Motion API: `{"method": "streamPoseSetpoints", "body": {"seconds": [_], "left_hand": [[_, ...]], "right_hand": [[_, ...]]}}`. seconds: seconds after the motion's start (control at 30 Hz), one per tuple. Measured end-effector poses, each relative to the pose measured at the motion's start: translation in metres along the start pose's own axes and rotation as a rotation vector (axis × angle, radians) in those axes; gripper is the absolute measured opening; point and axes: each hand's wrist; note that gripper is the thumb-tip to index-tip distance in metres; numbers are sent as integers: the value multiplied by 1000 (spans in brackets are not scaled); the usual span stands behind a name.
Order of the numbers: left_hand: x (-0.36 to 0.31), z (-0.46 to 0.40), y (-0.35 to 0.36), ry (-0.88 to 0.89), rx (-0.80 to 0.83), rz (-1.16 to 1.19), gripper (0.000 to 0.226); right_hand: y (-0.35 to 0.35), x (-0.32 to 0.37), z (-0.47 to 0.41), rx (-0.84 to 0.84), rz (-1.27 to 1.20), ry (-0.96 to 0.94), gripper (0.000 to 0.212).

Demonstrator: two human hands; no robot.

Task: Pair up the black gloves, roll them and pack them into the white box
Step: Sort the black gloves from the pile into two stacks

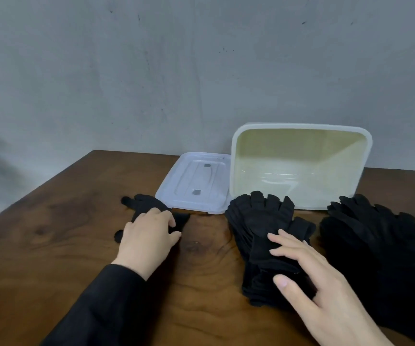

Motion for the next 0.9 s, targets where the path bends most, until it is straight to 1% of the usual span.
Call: {"method": "streamPoseSetpoints", "body": {"seconds": [0.07, 0.17, 0.23, 0.33, 0.4, 0.47, 0.57, 0.63, 0.67, 0.73, 0.77, 0.8, 0.83, 0.87, 0.9], "left_hand": [[1, 0, 1, 3, -15, -5, 16], [1, -1, 2, 1, -49, 27, 11], [-3, -2, 0, -3, -134, 100, 8], [-9, 2, -5, -1, -302, 315, 5], [-16, 7, -9, 2, -347, 516, 5], [-26, 12, -14, 23, -374, 660, 5], [-44, 22, -27, 156, -348, 747, 8], [-58, 30, -38, 311, -262, 684, 9], [-65, 34, -43, 397, -216, 626, 8], [-83, 42, -48, 571, -144, 533, 9], [-92, 44, -48, 638, -119, 524, 12], [-101, 46, -47, 686, -97, 544, 14], [-110, 48, -47, 708, -81, 592, 16], [-116, 49, -45, 692, -73, 664, 18], [-120, 49, -42, 636, -82, 763, 20]], "right_hand": [[0, -1, 0, -29, -18, 23, 30], [1, -3, -1, -76, -39, 41, 23], [-1, -4, -1, -103, -78, 76, 23], [-4, -3, -5, -93, -116, 114, 28], [-5, -2, -4, -48, -92, 105, 28], [-8, 0, -1, -36, -60, 99, 31], [-20, 10, -2, -132, -28, 89, 42], [-30, 20, -8, -179, -7, 58, 48], [-34, 26, -14, -171, 22, 38, 55], [-41, 35, -27, -88, 125, 23, 63], [-44, 37, -33, -53, 173, 5, 60], [-47, 37, -38, -49, 210, -26, 50], [-51, 39, -42, -61, 221, -40, 35], [-57, 42, -46, -80, 204, -22, 21], [-66, 44, -49, -100, 162, 19, 12]]}}
Point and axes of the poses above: each hand's wrist, its own z-axis away from the middle knuckle, its own y-axis out of the palm, x = y × z, and after that the axes turned 4 degrees about z, right-handed
